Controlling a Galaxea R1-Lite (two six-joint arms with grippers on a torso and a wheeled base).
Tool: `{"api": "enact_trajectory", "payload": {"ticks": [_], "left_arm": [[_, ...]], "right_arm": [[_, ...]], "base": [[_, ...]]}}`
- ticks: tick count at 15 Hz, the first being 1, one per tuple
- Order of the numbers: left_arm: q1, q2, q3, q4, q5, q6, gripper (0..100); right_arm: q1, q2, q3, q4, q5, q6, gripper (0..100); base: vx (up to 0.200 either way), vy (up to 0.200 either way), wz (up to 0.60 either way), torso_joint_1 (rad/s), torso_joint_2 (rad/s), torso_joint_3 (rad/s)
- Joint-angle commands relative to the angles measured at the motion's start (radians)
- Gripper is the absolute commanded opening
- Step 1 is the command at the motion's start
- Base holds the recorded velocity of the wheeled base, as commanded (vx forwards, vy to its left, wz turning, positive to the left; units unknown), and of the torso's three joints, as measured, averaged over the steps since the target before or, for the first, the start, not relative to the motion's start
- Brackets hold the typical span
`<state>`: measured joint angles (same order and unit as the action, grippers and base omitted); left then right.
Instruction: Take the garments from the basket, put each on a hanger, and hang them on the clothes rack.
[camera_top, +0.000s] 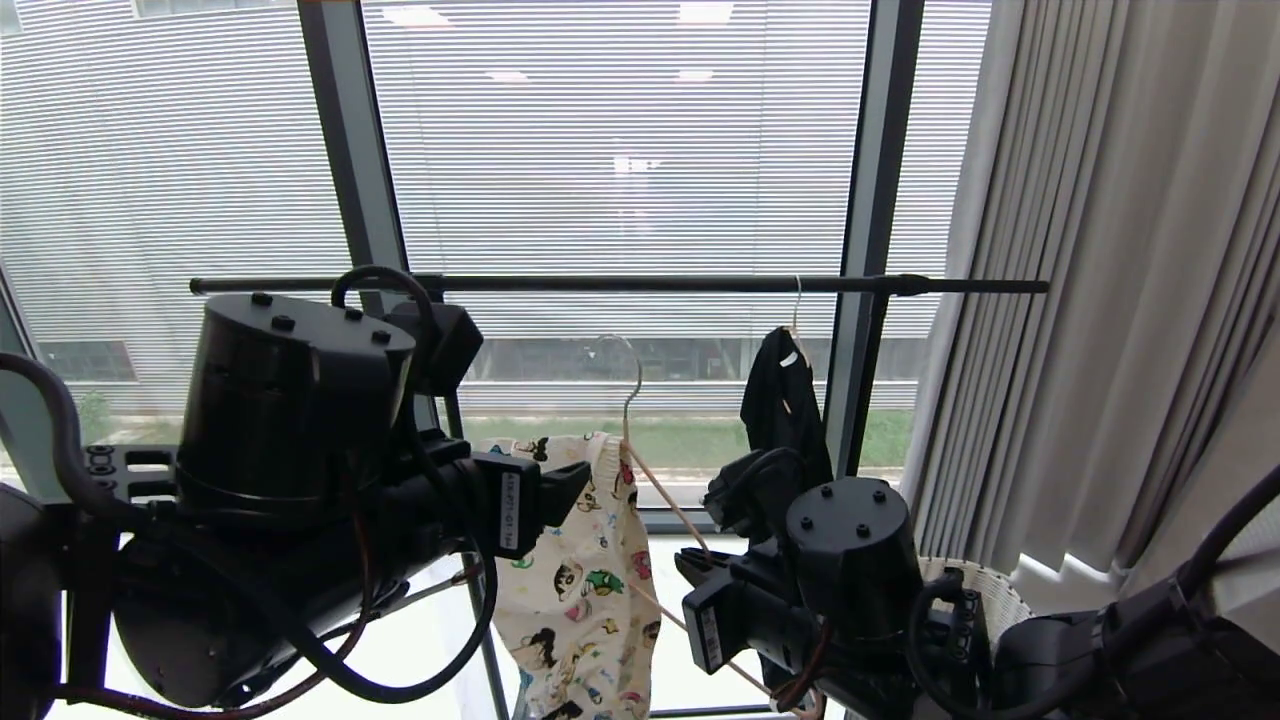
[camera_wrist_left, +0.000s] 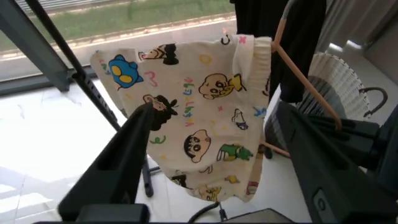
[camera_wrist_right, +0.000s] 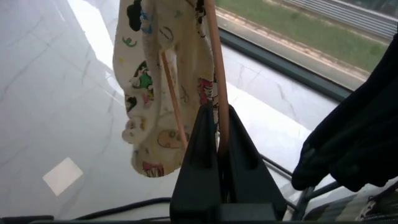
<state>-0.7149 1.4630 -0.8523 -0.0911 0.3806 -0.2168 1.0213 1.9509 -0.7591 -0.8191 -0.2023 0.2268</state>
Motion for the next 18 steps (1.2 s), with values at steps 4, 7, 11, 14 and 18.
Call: {"api": "enact_trajectory", "payload": {"ticks": [4,7,11,14,18], "left_arm": [[0.135,-0.046,0.075,-0.003,-0.014,0.08,100],[0.245,-0.164,0.231,-0.088,-0.362,0.234,100],[0.35,-0.216,0.378,-0.107,-0.746,0.634,100],[0.35,-0.15,0.361,-0.136,-0.764,0.686,100],[0.331,-0.085,0.361,-0.234,-0.812,0.688,100]], "right_arm": [[-0.012,-0.066,0.084,-0.037,0.008,-0.069,0],[-0.056,-0.147,0.156,-0.041,0.087,-0.13,0],[-0.09,-0.222,0.238,-0.043,0.244,-0.261,0],[-0.089,-0.233,0.277,-0.06,0.293,-0.337,0],[-0.084,-0.248,0.354,-0.107,0.319,-0.38,0]], "base": [[0.0,0.0,0.0,0.0,0.0,0.0],[0.0,0.0,0.0,0.0,0.0,0.0],[0.0,0.0,0.0,0.0,0.0,0.0],[0.0,0.0,0.0,0.0,0.0,0.0],[0.0,0.0,0.0,0.0,0.0,0.0]]}}
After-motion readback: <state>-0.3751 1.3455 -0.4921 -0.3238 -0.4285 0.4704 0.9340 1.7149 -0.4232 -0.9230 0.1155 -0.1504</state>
